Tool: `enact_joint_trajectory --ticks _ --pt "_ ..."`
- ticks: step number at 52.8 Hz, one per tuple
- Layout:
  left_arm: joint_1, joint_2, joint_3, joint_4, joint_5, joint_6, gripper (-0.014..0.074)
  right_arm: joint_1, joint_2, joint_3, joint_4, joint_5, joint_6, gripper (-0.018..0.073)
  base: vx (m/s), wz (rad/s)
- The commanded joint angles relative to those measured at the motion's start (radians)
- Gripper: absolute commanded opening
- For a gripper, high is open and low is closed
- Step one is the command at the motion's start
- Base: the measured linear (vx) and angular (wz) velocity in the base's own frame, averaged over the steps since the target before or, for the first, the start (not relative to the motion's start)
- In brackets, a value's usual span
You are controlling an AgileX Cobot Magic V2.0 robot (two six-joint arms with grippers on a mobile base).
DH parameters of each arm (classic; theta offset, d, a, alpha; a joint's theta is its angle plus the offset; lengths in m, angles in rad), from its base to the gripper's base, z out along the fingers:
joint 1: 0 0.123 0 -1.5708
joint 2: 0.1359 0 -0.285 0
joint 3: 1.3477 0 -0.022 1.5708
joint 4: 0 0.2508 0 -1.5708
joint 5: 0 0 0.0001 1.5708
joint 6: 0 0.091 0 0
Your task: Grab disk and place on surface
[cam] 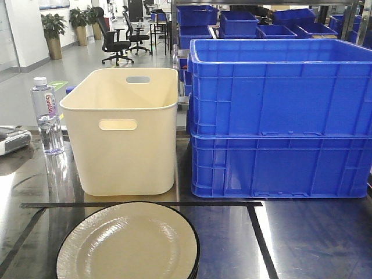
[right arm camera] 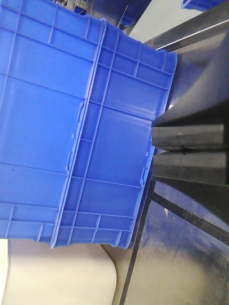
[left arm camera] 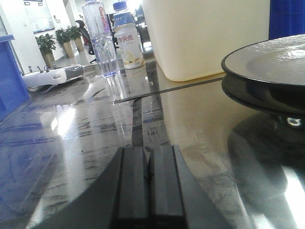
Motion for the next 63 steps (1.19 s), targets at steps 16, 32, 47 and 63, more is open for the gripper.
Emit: enact_joint_trajectory --ticks 16,32,47,63 --pt "-0.007 -0.016 0.012 0.004 -0.083 -0.01 -0.0002 -0.006 0.005 -0.028 0.0 -0.074 -0.009 -0.0008 0.0 0.0" --pt "-0.007 -0.016 0.012 0.004 -0.083 -0.01 -0.0002 -0.006 0.005 -0.028 0.0 -0.074 -0.009 -0.0008 0.0 0.0" --pt "-0.007 -0.016 0.012 0.004 -0.083 -0.01 -0.0002 -0.006 -0.105 0.091 -0.254 -0.01 0.288 -0.0008 0.0 0.0" --pt "-0.007 -0.016 0.012 0.004 -0.083 -0.01 -0.0002 -0.037 -0.492 0.491 -0.466 -0.029 0.658 -0.0008 0.0 0.0"
